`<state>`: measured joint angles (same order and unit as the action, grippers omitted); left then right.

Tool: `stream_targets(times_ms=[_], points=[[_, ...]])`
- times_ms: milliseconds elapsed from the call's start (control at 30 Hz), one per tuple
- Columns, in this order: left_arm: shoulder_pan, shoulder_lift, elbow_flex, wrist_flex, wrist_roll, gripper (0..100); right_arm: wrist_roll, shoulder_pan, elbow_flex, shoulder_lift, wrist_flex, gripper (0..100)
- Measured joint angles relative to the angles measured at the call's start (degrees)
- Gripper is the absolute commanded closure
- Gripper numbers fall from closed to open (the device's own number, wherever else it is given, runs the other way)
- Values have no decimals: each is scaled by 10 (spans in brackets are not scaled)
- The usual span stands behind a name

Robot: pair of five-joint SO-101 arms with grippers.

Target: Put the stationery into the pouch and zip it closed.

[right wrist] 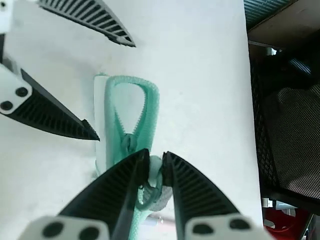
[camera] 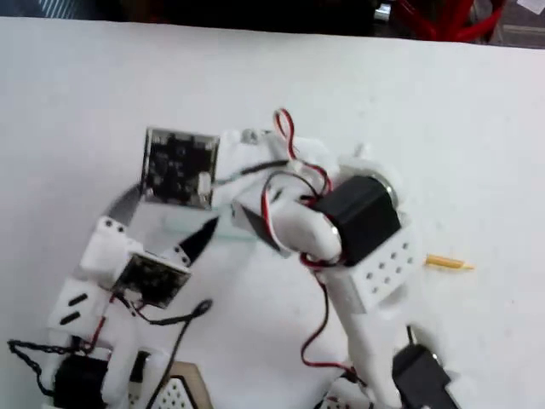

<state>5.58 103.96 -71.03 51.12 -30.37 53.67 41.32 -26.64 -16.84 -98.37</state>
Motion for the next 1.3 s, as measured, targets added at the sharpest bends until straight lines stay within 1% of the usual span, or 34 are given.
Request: stream_targets(times_ms=[167,267,367,500,600,667,767,833,900,967,1067,1133,1200,1300], points=[[44,0,0,0,0,630,20,5,58,-50,1,981],[64,0,0,24,0,631,25,7,70,-60,1,981],[92,1,4,85,-1,631,25,6,72,-61,5,981],[125,1,51,178,0,631,19,-12,73,-61,29,981],[144,0,85,212,0,635,-7,-25,75,-60,53,981],[157,0,97,215,0,673,-26,-35,76,-59,72,981],[181,0,98,215,1,766,-63,-34,78,-59,97,981],[196,0,91,200,15,820,-97,-33,79,-59,113,981],[201,0,68,164,37,854,-127,-34,79,-55,125,981],[202,0,33,111,59,856,-148,-35,79,-42,127,981],[201,1,-23,29,82,854,-158,-37,78,-26,132,981],[201,1,-48,-9,91,854,-161,-38,78,-23,134,981],[201,1,-65,-26,97,854,-160,-38,78,-23,135,981],[201,2,-69,-33,103,854,-179,-39,78,-21,135,981]])
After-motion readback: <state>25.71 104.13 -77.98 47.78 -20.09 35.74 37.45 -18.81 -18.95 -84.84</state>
